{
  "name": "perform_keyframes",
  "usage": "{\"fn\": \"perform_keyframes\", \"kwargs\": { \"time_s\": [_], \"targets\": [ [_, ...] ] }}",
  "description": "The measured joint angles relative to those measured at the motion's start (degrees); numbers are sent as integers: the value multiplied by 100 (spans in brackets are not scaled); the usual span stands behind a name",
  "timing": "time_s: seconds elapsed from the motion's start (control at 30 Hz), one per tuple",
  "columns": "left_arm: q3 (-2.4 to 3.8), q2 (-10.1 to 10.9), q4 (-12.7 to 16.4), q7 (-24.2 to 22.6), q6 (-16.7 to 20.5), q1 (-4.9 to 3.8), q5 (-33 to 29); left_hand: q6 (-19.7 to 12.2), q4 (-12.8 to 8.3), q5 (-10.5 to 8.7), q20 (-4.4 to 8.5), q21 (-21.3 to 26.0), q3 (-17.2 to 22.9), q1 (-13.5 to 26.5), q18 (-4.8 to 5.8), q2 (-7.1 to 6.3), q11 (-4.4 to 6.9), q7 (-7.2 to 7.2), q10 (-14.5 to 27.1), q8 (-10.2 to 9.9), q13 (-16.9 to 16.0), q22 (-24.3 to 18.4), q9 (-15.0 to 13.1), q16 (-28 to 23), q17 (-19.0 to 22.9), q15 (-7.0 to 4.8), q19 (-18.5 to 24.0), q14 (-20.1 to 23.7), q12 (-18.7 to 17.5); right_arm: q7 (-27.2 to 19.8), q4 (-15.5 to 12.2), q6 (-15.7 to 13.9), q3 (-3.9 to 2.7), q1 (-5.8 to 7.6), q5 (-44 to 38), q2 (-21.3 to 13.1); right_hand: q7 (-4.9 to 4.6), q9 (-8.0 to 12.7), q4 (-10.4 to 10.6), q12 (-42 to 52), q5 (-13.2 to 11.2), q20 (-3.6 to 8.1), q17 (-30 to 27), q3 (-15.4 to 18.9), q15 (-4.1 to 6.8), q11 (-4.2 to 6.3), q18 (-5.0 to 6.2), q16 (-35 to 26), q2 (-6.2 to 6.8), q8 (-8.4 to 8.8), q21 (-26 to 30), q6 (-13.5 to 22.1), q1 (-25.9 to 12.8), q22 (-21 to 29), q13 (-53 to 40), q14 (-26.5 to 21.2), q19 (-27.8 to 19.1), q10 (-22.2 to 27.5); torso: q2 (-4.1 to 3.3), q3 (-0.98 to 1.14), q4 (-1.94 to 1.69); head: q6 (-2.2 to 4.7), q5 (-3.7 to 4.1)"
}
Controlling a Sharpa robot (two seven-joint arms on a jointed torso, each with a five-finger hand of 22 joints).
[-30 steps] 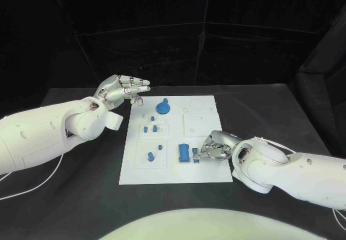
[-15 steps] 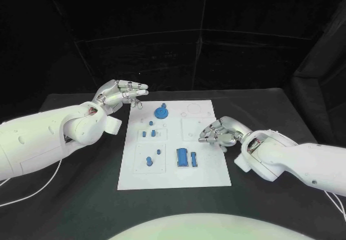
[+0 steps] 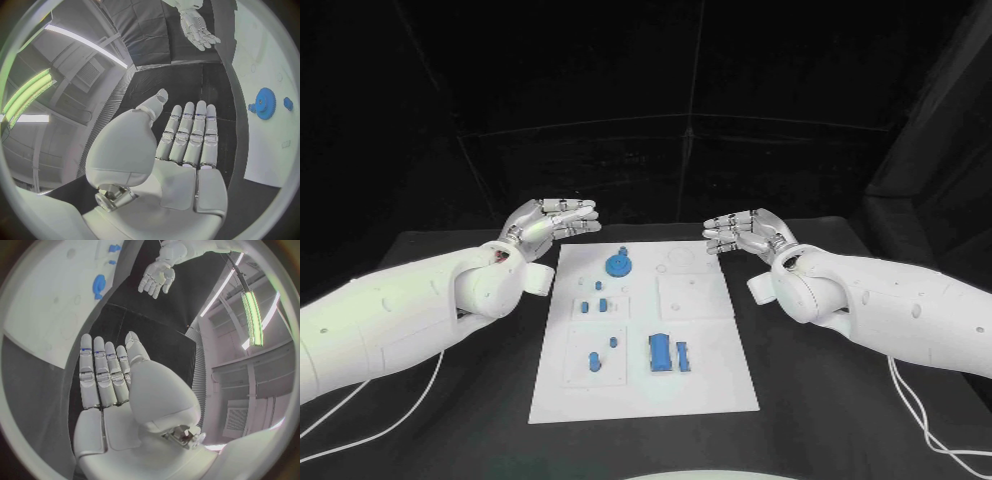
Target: Assemble the parts on the task board
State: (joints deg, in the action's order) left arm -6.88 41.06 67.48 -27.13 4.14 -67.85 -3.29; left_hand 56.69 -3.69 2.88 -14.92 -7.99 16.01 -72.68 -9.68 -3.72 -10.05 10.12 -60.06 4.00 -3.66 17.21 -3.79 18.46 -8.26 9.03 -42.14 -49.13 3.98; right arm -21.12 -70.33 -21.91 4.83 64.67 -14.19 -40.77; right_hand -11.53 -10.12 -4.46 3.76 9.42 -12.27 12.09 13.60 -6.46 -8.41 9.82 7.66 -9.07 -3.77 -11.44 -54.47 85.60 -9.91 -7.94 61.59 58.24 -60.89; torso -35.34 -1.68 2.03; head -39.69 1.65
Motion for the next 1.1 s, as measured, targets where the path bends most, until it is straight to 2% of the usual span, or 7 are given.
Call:
{"fn": "perform_keyframes", "kwargs": {
  "time_s": [0.17, 0.37, 0.6, 0.73, 0.9, 1.03, 1.1],
  "targets": [
    [-1, -255, -329, -78, 34, 80, -189, -3, 13, 0, -86, 89, -106, -57, 0, 58, 11, 0, 32, 0, 0, -167, 0, -310, 153, 0, 2, -45, -5, -325, 688, 193, -19, 0, 488, 382, 1, 288, -364, 0, 0, -22, -461, -106, -16, -52, -1, -356, -84, 0, 355, -41, -267, 316, 406, 263, 255, -52, 36, 5, 16, 159, -7],
    [13, -210, -244, -56, 73, 113, -183, -1133, 218, -167, 203, 254, -410, 1351, 87, 263, 201, -191, 1221, -239, 208, -479, 213, -632, 326, -174, 811, 894, -236, -310, 518, 153, -32, -39, 493, 298, 218, 514, -277, -215, -170, 224, -715, -362, 147, 126, -60, -608, 102, 221, 555, 979, -1943, 589, 649, -921, -864, 1101, 64, 17, 5, 198, -20],
    [143, -109, 193, -51, 401, 229, -154, -2209, 320, -218, 511, 594, -691, 2754, 218, 334, 390, -388, 2357, -328, 312, -774, 323, -920, 648, -347, 1618, 1848, -332, -333, -162, -151, -170, -156, 581, 111, 441, 838, -82, -311, -355, 461, -1036, -590, 471, 310, -229, -688, 291, 295, 884, 2041, -3512, 855, 744, -2166, -2042, 2286, 238, 91, -99, 424, -120],
    [271, -2, 620, -60, 856, 334, -112, -2761, 345, -244, 667, 686, -838, 3474, 307, 355, 556, -527, 2935, -357, 337, -924, 351, -1064, 739, -592, 2033, 2336, -355, -406, -820, -558, -295, -259, 719, -74, 557, 924, 152, -334, -547, 582, -1122, -721, 560, 546, -320, -718, 449, 333, 1014, 2577, -4306, 923, 765, -2795, -2636, 2885, 346, 138, -161, 510, -157],
    [427, 134, 1231, -73, 1617, 512, -35, -3290, 356, -243, 818, 722, -973, 4165, 396, 365, 795, -788, 3500, -358, 348, -1070, 362, -1209, 786, -760, 2428, 2809, -359, -525, -1492, -1152, -403, -384, 945, -259, 756, 972, 323, -334, -761, 741, -1169, -888, 606, 714, -408, -718, 695, 332, 1079, 3091, -5067, 960, 778, -3399, -3203, 3462, 394, 159, -190, 528, -164],
    [542, 233, 1680, -87, 2301, 632, 40, -3647, 362, -258, 920, 753, -1076, 4632, 663, 370, 902, -898, 3874, -357, 353, -1168, 367, -1318, 804, -831, 2696, 3125, -359, -620, -1820, -1573, -460, -440, 1114, -357, 945, 988, 378, -334, -832, 963, -1184, -1112, 626, 773, -408, -739, 796, 332, 1080, 3445, -5588, 970, 782, -3812, -3595, 3851, 408, 164, -197, 531, -165],
    [590, 277, 1865, -96, 2638, 681, 78, -3839, 366, -266, 1037, 753, -1225, 4879, 745, 371, 937, -932, 4073, -357, 356, -1309, 367, -1462, 806, -851, 2843, 3292, -359, -659, -1906, -1739, -473, -457, 1182, -380, 1006, 994, 404, -334, -859, 1035, -1192, -1172, 629, 791, -545, -739, 828, 353, 1105, 3602, -5822, 976, 785, -3995, -3777, 4030, 411, 165, -201, 532, -165]
  ]
}}
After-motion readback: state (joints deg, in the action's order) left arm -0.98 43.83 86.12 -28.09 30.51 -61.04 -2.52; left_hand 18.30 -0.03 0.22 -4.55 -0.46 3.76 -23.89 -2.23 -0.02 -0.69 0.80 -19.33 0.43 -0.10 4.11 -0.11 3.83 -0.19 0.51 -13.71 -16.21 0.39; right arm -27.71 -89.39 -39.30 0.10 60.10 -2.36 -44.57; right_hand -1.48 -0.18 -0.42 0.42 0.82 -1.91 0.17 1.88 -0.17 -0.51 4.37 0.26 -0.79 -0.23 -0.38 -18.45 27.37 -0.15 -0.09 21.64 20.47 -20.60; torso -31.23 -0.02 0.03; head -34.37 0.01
